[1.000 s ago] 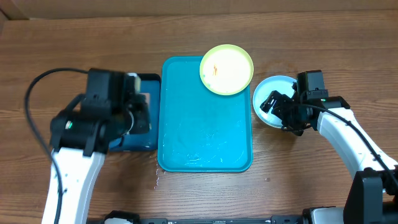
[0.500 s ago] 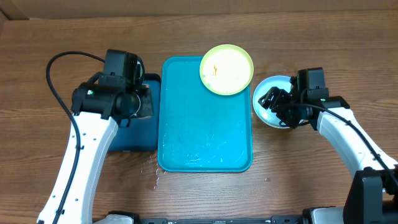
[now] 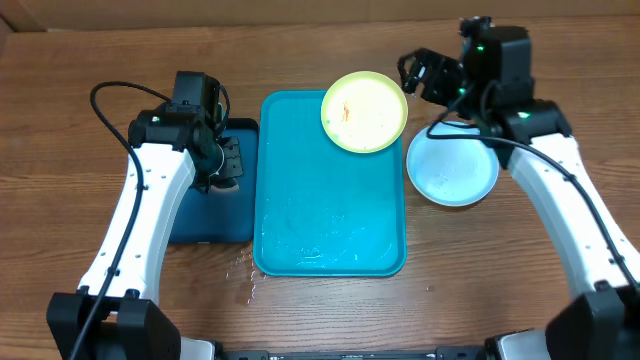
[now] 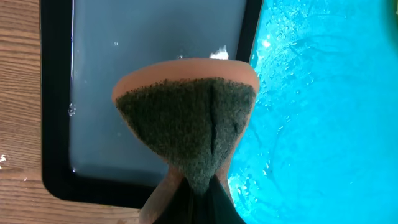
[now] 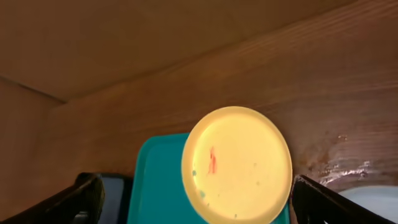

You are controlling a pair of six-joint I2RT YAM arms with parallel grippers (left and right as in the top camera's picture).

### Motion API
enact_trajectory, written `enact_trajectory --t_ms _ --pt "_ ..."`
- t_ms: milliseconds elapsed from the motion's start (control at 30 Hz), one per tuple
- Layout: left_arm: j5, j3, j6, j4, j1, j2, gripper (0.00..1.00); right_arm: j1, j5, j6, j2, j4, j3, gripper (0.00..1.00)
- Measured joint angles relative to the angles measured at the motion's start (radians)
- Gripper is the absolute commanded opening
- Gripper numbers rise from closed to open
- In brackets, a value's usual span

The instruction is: Clean dirty plates on tray and stack at the side

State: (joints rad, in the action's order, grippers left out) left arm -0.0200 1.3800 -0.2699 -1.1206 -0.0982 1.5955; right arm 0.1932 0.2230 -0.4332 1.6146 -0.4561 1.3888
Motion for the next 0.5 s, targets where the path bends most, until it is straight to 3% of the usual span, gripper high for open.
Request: enact_trajectory --t_ms 200,233,300,367,500 --pt "0.001 0.0 0.003 -0.008 0.0 0.0 0.04 0.03 -0.095 0.03 0.201 0.101 0.0 0.86" --pt "0.001 0.0 0.005 -0.01 0.0 0.0 0.04 0.03 -0.102 0.034 0.227 0.106 0.0 0.8" --pt "0.001 0.0 0.011 -0.012 0.0 0.0 0.04 0.03 -0.118 0.044 0.279 0.109 -0.002 0.55" --pt "0.001 0.0 0.011 -0.012 0.0 0.0 0.04 0.03 -0.138 0.047 0.309 0.116 -0.005 0.43" --pt "0.001 0.0 0.012 -0.012 0.0 0.0 0.04 0.03 -0.177 0.044 0.33 0.129 -0.005 0.45"
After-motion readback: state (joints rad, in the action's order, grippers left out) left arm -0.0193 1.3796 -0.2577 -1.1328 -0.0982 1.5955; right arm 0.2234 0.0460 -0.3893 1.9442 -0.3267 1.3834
